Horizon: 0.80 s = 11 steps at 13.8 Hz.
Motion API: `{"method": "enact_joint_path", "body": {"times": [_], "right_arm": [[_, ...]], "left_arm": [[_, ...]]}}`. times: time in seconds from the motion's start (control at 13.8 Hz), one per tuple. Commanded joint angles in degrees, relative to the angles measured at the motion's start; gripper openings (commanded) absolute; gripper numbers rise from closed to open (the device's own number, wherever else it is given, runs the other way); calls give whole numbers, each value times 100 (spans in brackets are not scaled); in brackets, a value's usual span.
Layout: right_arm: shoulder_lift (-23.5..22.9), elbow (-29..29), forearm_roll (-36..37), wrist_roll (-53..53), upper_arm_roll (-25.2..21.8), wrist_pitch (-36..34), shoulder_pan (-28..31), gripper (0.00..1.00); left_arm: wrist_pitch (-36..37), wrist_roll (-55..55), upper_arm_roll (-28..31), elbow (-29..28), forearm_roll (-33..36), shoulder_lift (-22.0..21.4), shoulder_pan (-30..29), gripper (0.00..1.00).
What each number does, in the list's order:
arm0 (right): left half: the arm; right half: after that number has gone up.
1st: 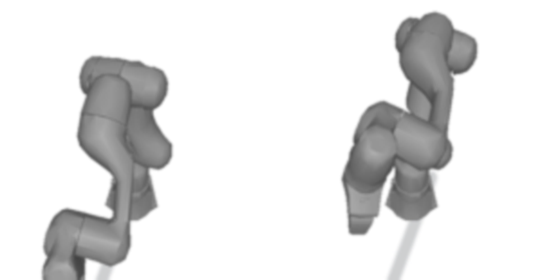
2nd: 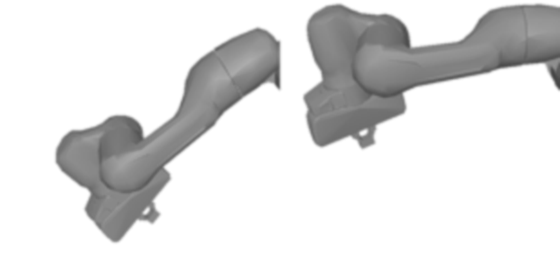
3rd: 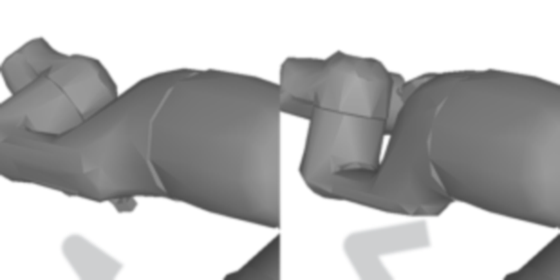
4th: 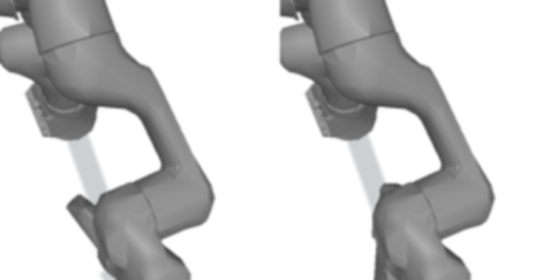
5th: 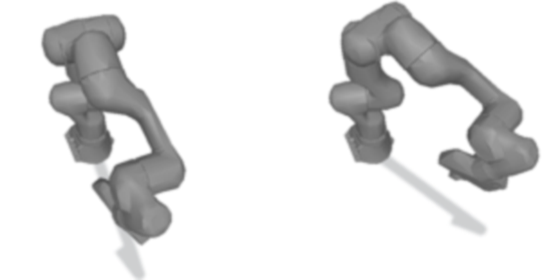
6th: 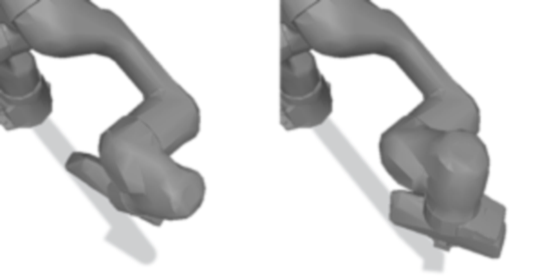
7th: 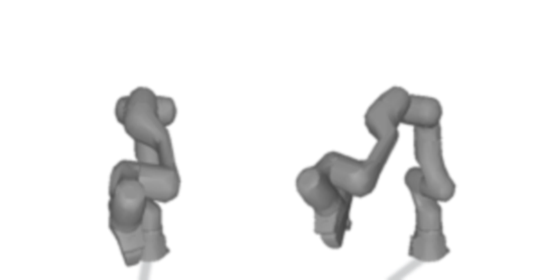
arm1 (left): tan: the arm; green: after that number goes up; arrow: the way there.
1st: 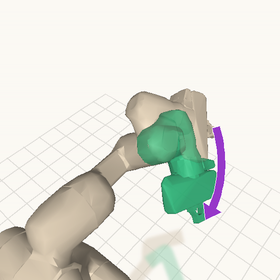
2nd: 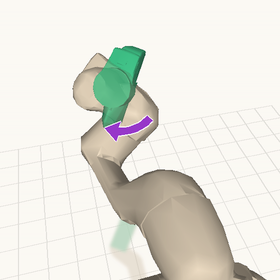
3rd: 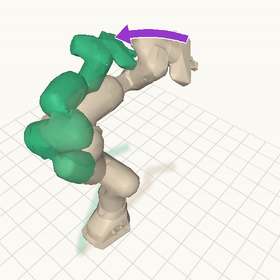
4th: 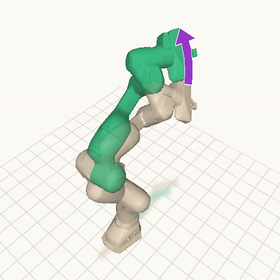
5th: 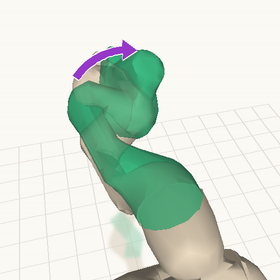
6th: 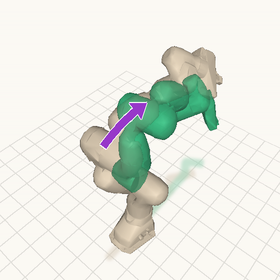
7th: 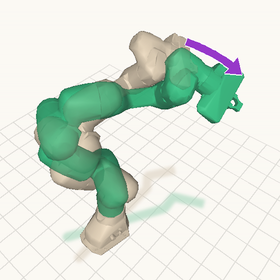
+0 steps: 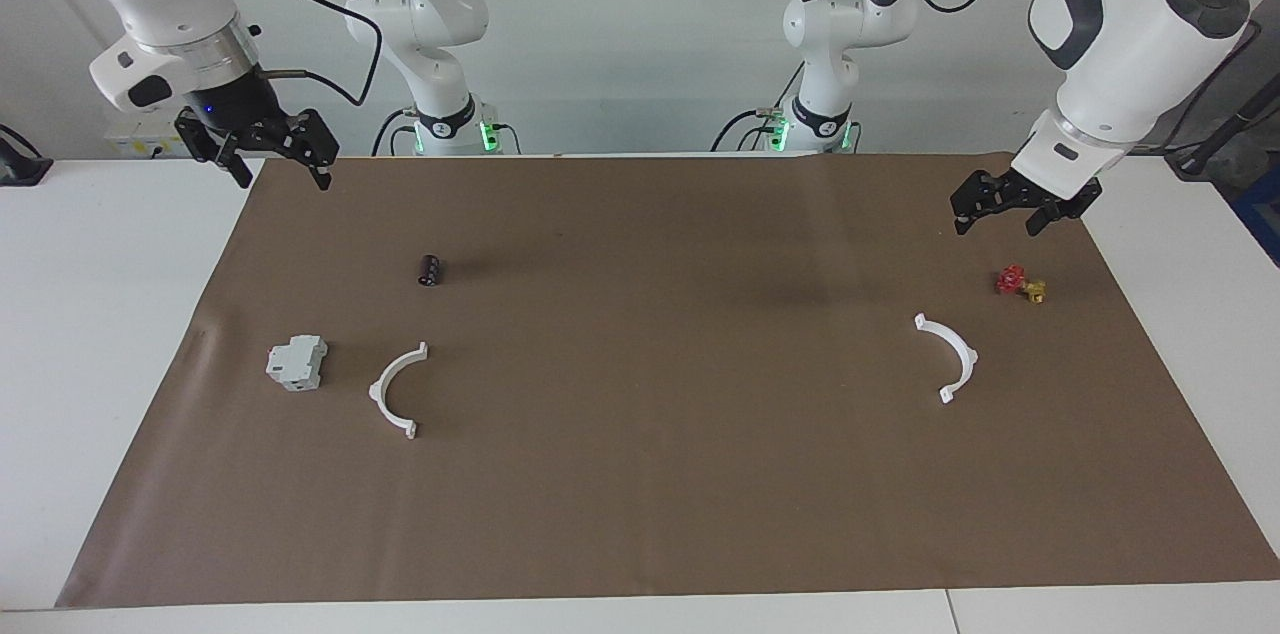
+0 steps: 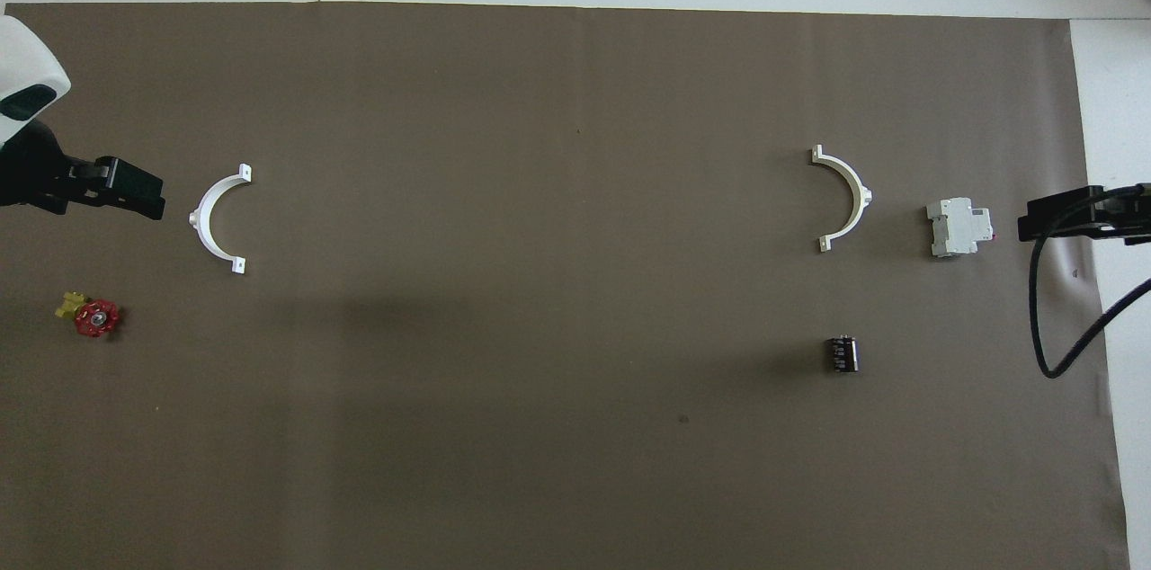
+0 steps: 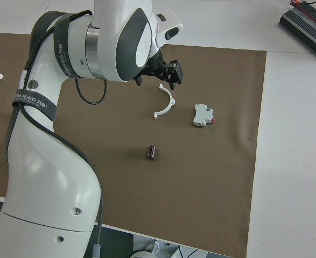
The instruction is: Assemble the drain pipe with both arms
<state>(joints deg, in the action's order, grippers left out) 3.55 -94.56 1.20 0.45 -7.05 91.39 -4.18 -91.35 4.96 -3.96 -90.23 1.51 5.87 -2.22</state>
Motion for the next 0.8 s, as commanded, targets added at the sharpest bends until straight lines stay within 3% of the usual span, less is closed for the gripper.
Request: {"method": "enact_joint_path", "body": {"times": [0.0, 0.29, 0.51, 0.73], "right_arm": [[110, -89, -68, 78, 37, -42, 40, 100], [206, -351, -68, 34, 45, 194, 31, 100], [216, -1071, -68, -369, 46, 1115, 40, 100], [-283, -1617, -155, -739, 46, 2336, -56, 100]], "left_arm": [[-59, -65, 36, 58, -64, 46, 37, 100], [-59, -56, 36, 58, -72, 37, 19, 100], [-50, -56, 36, 58, -72, 37, 19, 100], [-59, -56, 36, 67, -72, 37, 19, 100]]}}
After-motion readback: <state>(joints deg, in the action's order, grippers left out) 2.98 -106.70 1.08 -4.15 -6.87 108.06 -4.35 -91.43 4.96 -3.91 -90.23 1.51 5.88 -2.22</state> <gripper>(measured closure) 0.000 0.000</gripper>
